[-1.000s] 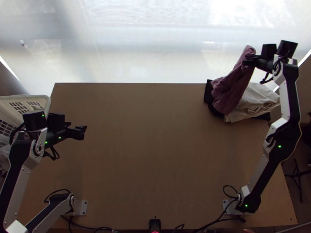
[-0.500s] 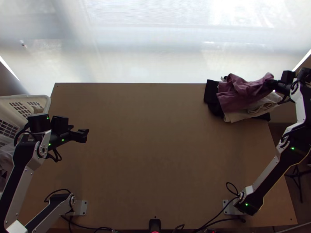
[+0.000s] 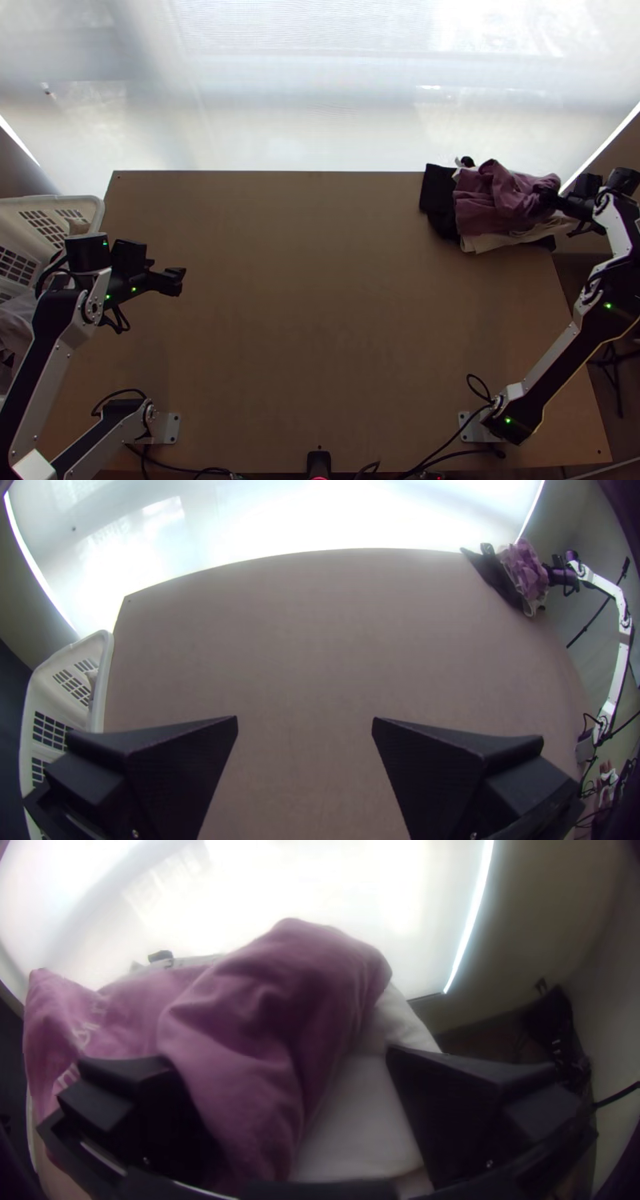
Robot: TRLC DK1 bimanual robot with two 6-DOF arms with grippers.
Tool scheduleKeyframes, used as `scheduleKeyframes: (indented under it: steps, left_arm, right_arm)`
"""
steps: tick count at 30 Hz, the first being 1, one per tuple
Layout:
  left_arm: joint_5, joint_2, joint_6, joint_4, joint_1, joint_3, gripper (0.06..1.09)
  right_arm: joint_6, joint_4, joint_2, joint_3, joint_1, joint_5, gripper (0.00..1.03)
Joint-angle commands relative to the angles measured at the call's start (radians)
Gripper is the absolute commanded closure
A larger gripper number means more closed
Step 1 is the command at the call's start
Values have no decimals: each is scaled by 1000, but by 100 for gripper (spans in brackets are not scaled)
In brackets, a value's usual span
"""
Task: Fold the t-shirt
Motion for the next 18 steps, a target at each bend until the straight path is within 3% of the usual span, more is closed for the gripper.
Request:
scheduleKeyframes:
  steps: [1, 10, 18]
  left_arm:
    - [-1, 5, 3, 0, -6, 4, 10]
    - [-1, 2, 12, 2, -14, -4, 10]
    - [-1, 1, 14, -6, -23, 9, 10]
  right_arm:
    - [-43, -61, -87, -22, -50, 17, 4]
    - [-83, -107, -237, -38, -66, 19, 4]
    - [-120, -270, -265, 102, -60, 29, 4]
